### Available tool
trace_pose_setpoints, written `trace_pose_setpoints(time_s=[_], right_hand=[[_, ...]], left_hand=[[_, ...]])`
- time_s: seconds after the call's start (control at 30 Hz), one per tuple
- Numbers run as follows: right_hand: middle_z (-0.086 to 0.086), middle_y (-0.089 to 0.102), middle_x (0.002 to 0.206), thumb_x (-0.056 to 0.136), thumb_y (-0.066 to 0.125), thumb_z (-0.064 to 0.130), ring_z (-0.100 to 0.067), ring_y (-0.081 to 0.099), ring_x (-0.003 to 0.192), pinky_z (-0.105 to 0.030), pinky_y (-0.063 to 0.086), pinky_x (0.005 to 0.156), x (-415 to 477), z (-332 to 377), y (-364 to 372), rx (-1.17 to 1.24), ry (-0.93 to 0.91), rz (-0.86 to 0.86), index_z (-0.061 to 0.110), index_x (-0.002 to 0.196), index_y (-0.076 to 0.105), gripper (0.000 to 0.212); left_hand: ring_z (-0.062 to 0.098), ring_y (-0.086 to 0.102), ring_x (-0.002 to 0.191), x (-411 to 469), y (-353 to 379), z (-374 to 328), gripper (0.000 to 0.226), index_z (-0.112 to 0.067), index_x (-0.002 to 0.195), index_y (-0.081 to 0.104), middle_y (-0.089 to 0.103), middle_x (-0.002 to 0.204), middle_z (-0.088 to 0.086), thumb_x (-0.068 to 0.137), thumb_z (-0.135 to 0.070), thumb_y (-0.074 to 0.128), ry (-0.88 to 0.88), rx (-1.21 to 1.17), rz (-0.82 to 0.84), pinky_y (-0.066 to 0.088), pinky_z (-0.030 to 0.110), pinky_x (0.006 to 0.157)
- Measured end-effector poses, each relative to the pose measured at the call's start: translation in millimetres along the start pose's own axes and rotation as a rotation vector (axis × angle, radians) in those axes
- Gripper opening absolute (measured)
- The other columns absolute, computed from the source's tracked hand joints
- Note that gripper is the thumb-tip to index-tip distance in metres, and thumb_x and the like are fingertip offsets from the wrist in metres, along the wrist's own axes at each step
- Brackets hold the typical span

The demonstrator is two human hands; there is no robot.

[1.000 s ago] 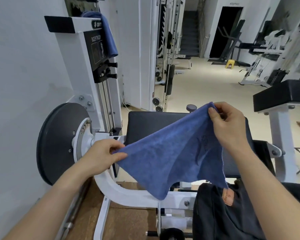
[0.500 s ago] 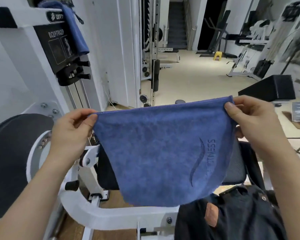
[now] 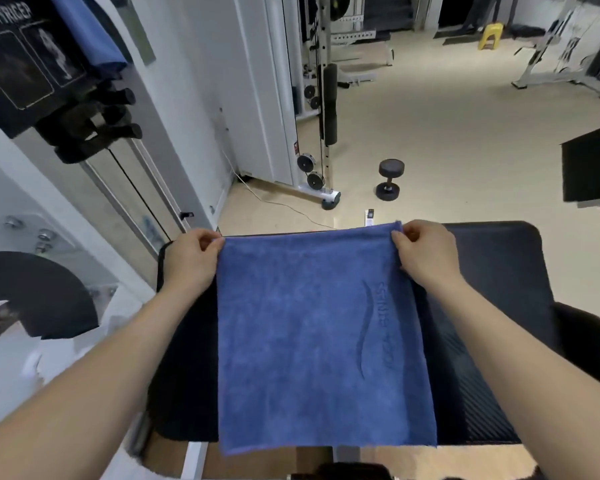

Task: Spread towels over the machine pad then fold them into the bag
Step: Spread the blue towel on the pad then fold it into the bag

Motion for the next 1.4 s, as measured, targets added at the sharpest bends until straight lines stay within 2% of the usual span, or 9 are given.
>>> trace_pose_setpoints(time_s=[0.17, 0.27, 0.4, 0.53, 0.67, 0.8, 0.93, 1.07, 1.4], right_hand=[[-0.001, 0.066, 0.081, 0.091, 0.058, 0.029, -0.022, 0.057, 0.081, -0.030, 0.040, 0.070, 8.9, -6.1, 3.6, -0.011, 0.007, -0.029, 0.014, 0.084, 0.067, 0.019], [0.001, 0.067, 0.085, 0.089, 0.060, 0.029, -0.021, 0.059, 0.084, -0.029, 0.041, 0.071, 9.7, -8.3, 3.7, 0.006, 0.032, -0.021, 0.016, 0.089, 0.067, 0.015], [0.003, 0.068, 0.078, 0.084, 0.064, 0.023, -0.022, 0.064, 0.079, -0.036, 0.053, 0.071, 1.7, -6.0, -2.1, 0.130, 0.107, 0.009, 0.017, 0.079, 0.067, 0.008], [0.003, 0.060, 0.066, 0.082, 0.067, 0.013, -0.014, 0.058, 0.061, -0.033, 0.055, 0.051, -31.9, 20.3, -0.1, 0.414, 0.111, 0.081, 0.013, 0.075, 0.063, 0.008], [0.008, 0.064, 0.061, 0.081, 0.070, 0.017, -0.008, 0.062, 0.060, -0.036, 0.060, 0.061, -72.6, 50.9, 20.8, 0.561, 0.093, 0.196, 0.017, 0.073, 0.071, 0.008], [-0.010, 0.070, 0.075, 0.075, 0.062, 0.037, -0.016, 0.062, 0.069, -0.054, 0.057, 0.073, -95.8, 68.2, 31.1, 0.578, 0.015, 0.259, 0.010, 0.083, 0.072, 0.030], [0.007, 0.076, 0.089, 0.083, 0.061, 0.030, -0.008, 0.071, 0.090, -0.044, 0.058, 0.083, -104.4, 69.5, 26.4, 0.622, -0.001, 0.251, 0.023, 0.100, 0.077, 0.025], [0.007, 0.076, 0.084, 0.089, 0.064, 0.019, -0.012, 0.072, 0.086, -0.046, 0.058, 0.082, -109.3, 77.8, 17.5, 0.639, -0.038, 0.218, 0.025, 0.094, 0.079, 0.017], [0.008, 0.075, 0.078, 0.087, 0.061, 0.012, -0.009, 0.071, 0.078, -0.039, 0.058, 0.076, -114.1, 89.4, 3.4, 0.560, -0.095, 0.203, 0.026, 0.089, 0.079, 0.023]], left_hand=[[0.013, 0.056, 0.071, 5.6, 11.5, 11.2, 0.010, -0.025, 0.085, 0.065, 0.061, 0.073, -0.006, 0.088, -0.016, 0.065, -0.052, -0.108, 0.031, 0.037, 0.016, 0.058], [0.013, 0.054, 0.066, 4.3, 13.5, 11.0, 0.027, -0.035, 0.082, 0.066, 0.061, 0.072, -0.002, 0.090, -0.010, 0.063, -0.035, -0.256, 0.138, 0.043, 0.022, 0.065], [0.015, 0.051, 0.069, -12.3, 11.6, -13.7, 0.031, -0.030, 0.078, 0.074, 0.060, 0.073, 0.005, 0.090, -0.006, 0.059, -0.012, -0.280, 0.349, 0.044, 0.032, 0.064], [0.015, 0.058, 0.073, -48.7, 11.4, -64.6, 0.026, -0.021, 0.080, 0.078, 0.070, 0.078, 0.004, 0.088, -0.002, 0.063, -0.044, -0.521, 0.589, 0.050, 0.027, 0.064], [0.015, 0.069, 0.078, -95.4, 28.0, -113.8, 0.032, -0.016, 0.093, 0.078, 0.075, 0.089, 0.010, 0.068, 0.004, 0.074, 0.036, -0.620, 0.757, 0.055, 0.023, 0.075], [0.005, 0.071, 0.083, -110.8, 34.7, -133.3, 0.031, -0.025, 0.092, 0.076, 0.076, 0.084, -0.005, 0.079, 0.003, 0.072, 0.234, -0.351, 0.609, 0.053, 0.022, 0.082], [0.004, 0.062, 0.083, -112.2, 17.7, -149.8, 0.017, -0.027, 0.089, 0.078, 0.067, 0.089, -0.011, 0.080, -0.012, 0.077, 0.458, -0.254, 0.404, 0.047, 0.017, 0.073], [0.008, 0.059, 0.094, -113.1, 3.0, -161.3, 0.011, -0.025, 0.088, 0.077, 0.064, 0.091, -0.017, 0.080, -0.017, 0.077, 0.606, -0.176, 0.269, 0.049, 0.025, 0.082], [0.007, 0.061, 0.084, -116.1, -2.3, -178.7, 0.012, -0.021, 0.089, 0.076, 0.070, 0.084, -0.014, 0.078, -0.023, 0.074, 0.763, -0.089, 0.222, 0.052, 0.036, 0.077]])
Point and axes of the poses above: each hand's wrist, its own x-axis towards the middle knuckle, its own y-axis out of the palm, z = x × y, the point moved 10 cm from there along x, towards the middle knuckle
